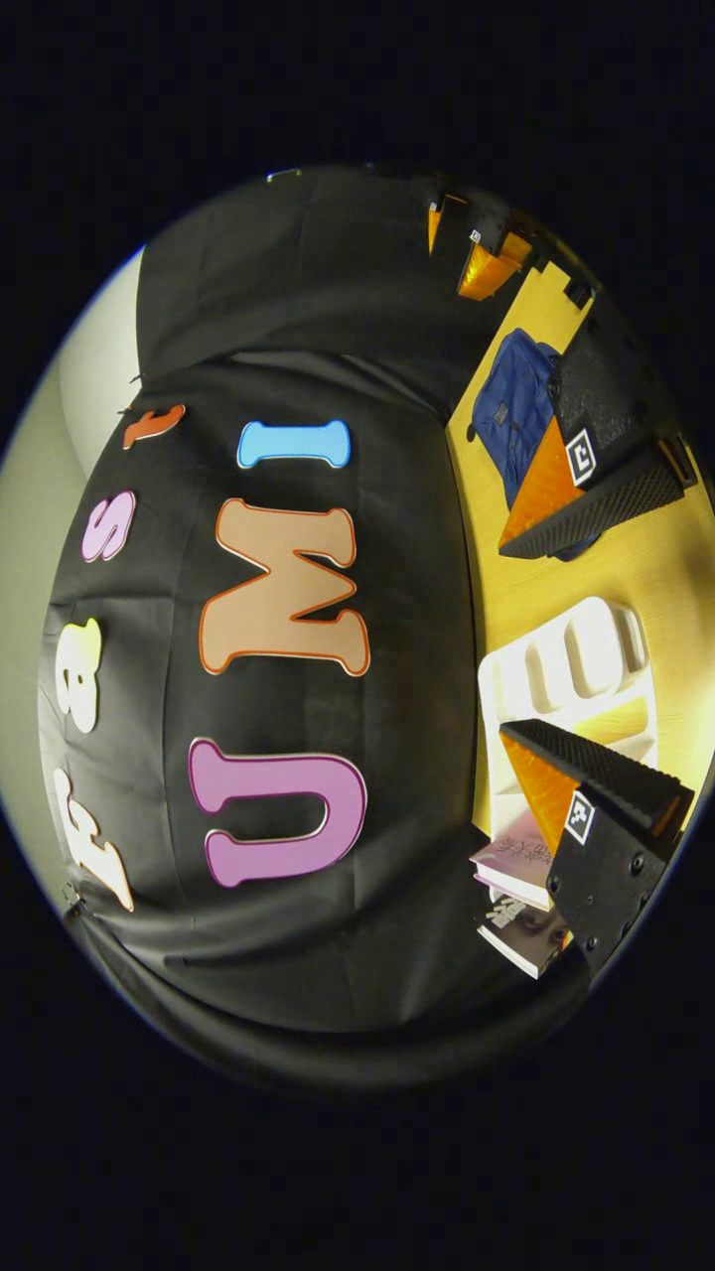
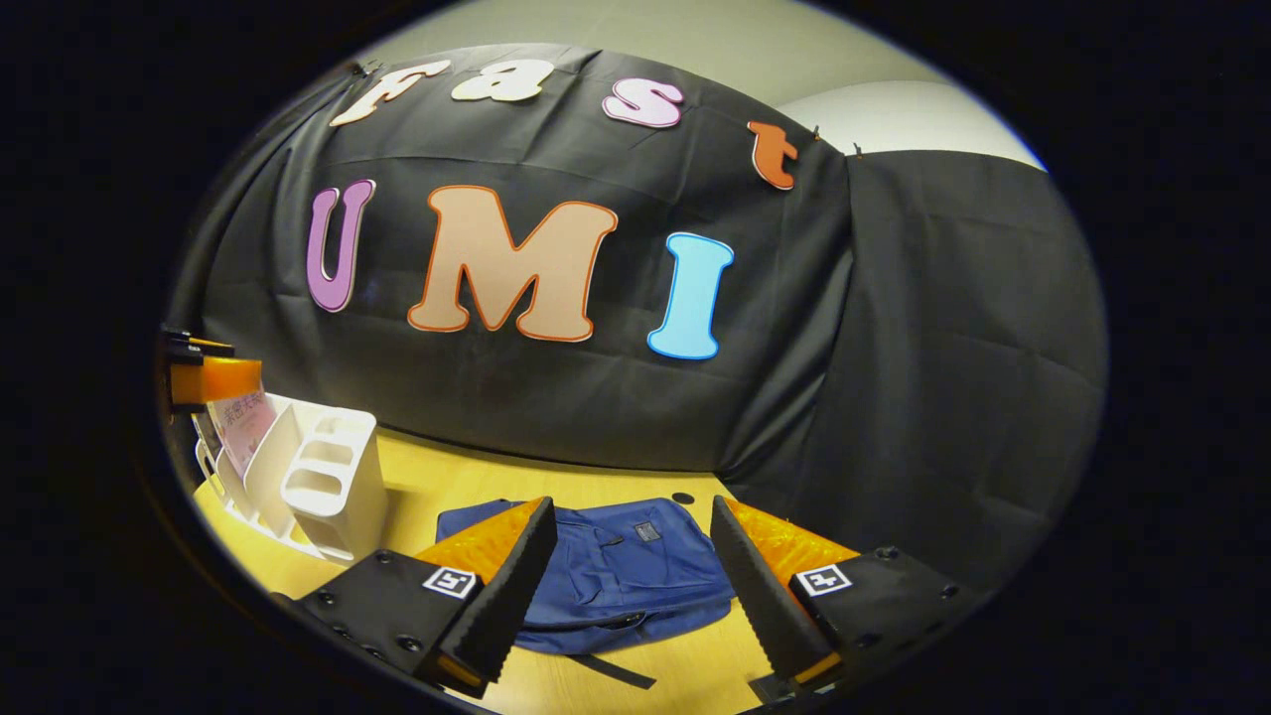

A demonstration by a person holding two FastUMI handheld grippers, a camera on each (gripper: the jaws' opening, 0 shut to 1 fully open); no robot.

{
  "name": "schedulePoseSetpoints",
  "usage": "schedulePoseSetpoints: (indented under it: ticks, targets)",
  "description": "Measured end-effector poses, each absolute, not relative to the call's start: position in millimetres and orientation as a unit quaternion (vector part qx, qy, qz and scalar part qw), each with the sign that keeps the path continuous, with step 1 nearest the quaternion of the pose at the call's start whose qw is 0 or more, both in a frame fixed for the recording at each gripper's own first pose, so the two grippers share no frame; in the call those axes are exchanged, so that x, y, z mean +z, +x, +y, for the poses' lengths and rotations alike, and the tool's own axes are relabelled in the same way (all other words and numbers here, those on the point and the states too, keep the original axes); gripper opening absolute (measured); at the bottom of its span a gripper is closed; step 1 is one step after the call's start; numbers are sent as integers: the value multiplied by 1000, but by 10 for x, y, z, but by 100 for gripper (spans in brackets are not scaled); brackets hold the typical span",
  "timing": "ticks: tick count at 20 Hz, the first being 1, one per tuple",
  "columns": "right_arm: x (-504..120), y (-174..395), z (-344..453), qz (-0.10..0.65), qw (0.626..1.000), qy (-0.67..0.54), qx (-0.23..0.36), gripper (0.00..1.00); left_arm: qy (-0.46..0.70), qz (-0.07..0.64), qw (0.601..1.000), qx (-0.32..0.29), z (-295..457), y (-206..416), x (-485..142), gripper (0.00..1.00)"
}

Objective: Open the schoolbag, grab two books from the bookshelf and put them into the schoolbag.

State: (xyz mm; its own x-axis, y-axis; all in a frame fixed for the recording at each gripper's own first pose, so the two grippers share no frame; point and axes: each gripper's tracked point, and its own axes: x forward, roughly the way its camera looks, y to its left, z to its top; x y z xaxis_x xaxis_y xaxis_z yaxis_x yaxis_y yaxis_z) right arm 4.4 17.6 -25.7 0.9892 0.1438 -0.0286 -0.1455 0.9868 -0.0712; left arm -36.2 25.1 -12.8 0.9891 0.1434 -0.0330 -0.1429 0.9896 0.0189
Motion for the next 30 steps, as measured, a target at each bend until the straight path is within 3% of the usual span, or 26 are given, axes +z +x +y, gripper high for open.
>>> schedulePoseSetpoints:
  ticks: [10, 12, 13, 16, 19, 26, 30]
  targets:
    - [-1036, 45, 216, 47, 981, -166, 84, 100, 16, 25, 992, 123, 622, -546, -163, 95]
    - [-1234, 64, 263, 52, 973, -206, 91, 92, 17, 27, 991, 131, 683, -591, -191, 95]
    - [-1304, 78, 311, 53, 968, -226, 97, 97, 18, 29, 990, 135, 720, -619, -201, 95]
    - [-1549, 33, 415, 50, 953, -277, 109, 100, 23, 33, 989, 146, 846, -688, -217, 95]
    - [-1709, 38, 523, 43, 939, -321, 117, 94, 28, 39, 986, 158, 982, -752, -262, 95]
    - [-2067, 199, 623, 33, 901, -418, 114, 100, 38, 48, 977, 202, 1344, -919, -346, 94]
    - [-2201, 293, 641, 30, 880, -459, 118, 98, 41, 48, 971, 232, 1548, -1040, -348, 92]
